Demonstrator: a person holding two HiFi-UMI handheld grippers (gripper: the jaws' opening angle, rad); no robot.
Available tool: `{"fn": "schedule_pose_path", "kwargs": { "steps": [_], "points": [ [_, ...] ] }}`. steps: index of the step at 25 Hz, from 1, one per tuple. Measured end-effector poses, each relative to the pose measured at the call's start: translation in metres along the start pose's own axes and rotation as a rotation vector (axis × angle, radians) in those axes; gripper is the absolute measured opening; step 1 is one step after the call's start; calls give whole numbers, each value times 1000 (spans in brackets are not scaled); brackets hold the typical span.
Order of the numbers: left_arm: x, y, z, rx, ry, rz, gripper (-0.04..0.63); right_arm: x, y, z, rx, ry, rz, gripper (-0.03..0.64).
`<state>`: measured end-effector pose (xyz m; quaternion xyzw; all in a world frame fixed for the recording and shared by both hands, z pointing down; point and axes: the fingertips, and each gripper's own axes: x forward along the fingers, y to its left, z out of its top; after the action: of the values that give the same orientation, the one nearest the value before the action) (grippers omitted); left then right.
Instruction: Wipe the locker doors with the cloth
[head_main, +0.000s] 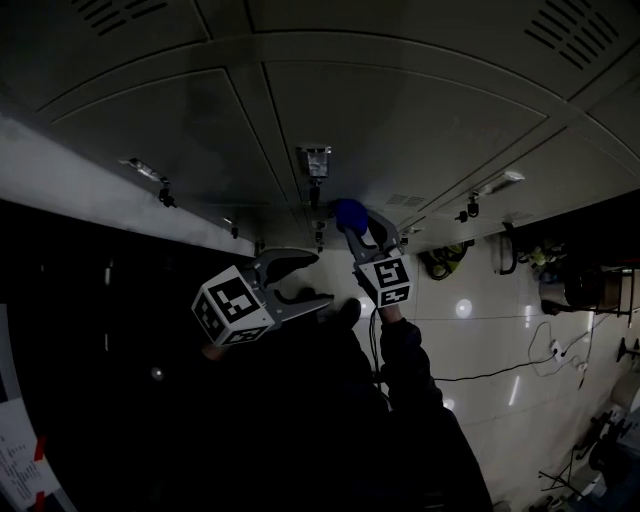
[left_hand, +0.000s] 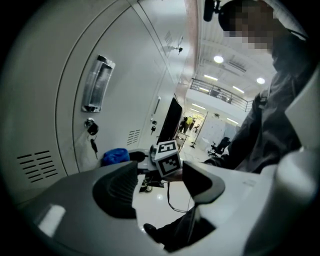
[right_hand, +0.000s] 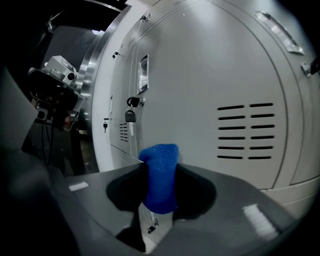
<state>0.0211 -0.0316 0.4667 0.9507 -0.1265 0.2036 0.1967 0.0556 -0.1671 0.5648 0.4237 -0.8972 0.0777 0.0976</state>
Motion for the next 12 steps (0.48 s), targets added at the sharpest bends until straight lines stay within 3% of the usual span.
{"fn": "schedule_pose_path", "kwargs": {
  "steps": [12],
  "points": [
    [57,-23,19,20,41,-55,263,-69,-88,-18,31,15,-130,127]
  ]
}}
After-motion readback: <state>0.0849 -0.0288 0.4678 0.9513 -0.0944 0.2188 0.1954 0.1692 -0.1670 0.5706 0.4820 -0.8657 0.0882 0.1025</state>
